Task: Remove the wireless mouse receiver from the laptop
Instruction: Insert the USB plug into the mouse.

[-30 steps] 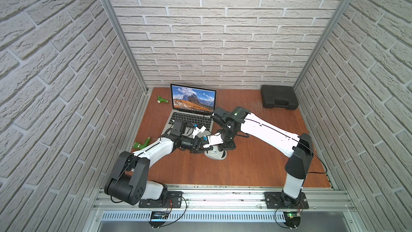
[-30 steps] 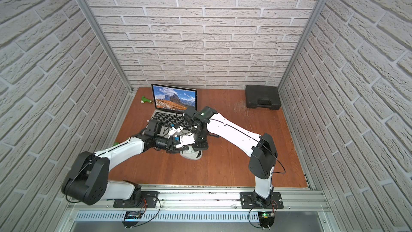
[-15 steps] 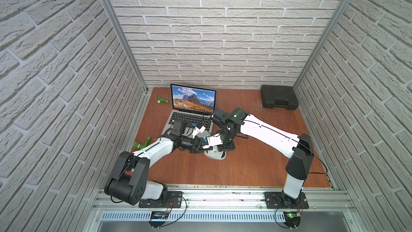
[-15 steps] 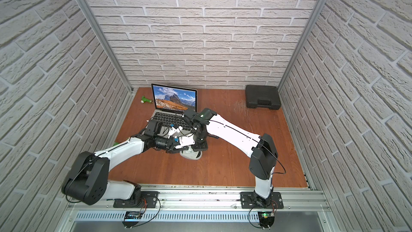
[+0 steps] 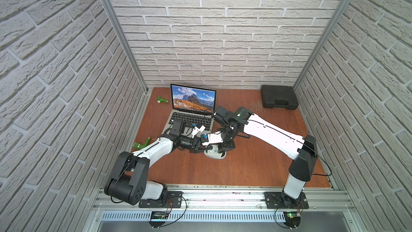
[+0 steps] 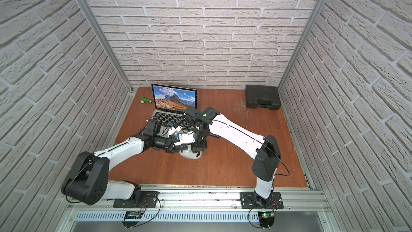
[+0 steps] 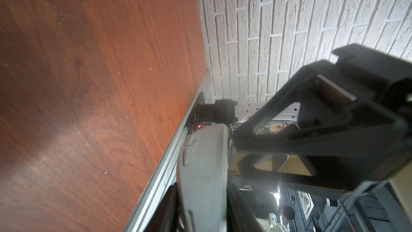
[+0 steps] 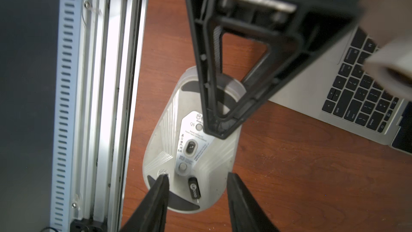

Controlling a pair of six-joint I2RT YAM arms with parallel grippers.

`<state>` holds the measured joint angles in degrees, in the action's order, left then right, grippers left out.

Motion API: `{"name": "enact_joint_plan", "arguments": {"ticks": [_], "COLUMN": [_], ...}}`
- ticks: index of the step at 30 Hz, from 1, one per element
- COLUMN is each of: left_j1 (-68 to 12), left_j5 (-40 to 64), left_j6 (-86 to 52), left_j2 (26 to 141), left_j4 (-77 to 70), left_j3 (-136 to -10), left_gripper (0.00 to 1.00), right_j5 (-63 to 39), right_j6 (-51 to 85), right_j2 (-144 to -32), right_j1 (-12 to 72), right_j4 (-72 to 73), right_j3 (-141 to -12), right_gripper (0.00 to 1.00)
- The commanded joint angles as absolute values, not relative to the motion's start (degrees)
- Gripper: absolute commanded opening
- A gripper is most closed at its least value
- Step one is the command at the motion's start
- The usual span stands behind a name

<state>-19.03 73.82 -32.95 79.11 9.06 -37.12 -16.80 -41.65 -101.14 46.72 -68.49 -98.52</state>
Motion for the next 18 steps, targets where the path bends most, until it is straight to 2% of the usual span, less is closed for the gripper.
{"name": "enact_joint_plan", "arguments": {"ticks": [1,2,4,6,9,13,18], "left_j1": [-19.0,-18.9,-18.8,-18.3,-17.4,-16.6,-16.6], "left_j5": [76.8,76.8,76.7,76.4,74.7,69.5,60.5], "left_j6": [-31.5,-31.5,-31.2,-31.1,-31.2,-34.0,-35.7], "left_j2": [77.6,77.4,76.9,76.4,75.0,71.4,68.9], "left_j4": [7.4,7.4,7.4,7.4,7.0,-0.3,-11.2], "left_j3": [-37.4,-37.4,-37.5,-37.6,-37.9,-36.6,-34.3], "left_gripper": [0.0,0.0,0.0,0.0,0.0,0.0,0.0], "right_j5": [-28.5,-31.9,-38.2,-44.7,-47.6,-55.9,-47.6], "right_j6": [-31.5,-25.0,-10.8,2.3,22.0,40.7,51.6], "right_j2": [-90.7,-88.1,-83.8,-81.6,-81.3,-80.7,-79.6], "right_j1": [39.5,36.0,29.1,23.9,19.1,19.4,18.6], "right_j4": [-58.4,-52.4,-38.6,-28.2,-17.1,3.8,-2.8], "right_j3": [-95.5,-92.2,-84.7,-77.4,-68.2,-55.7,-52.7], "right_gripper": [0.58,0.69,0.78,0.8,0.81,0.78,0.82]}}
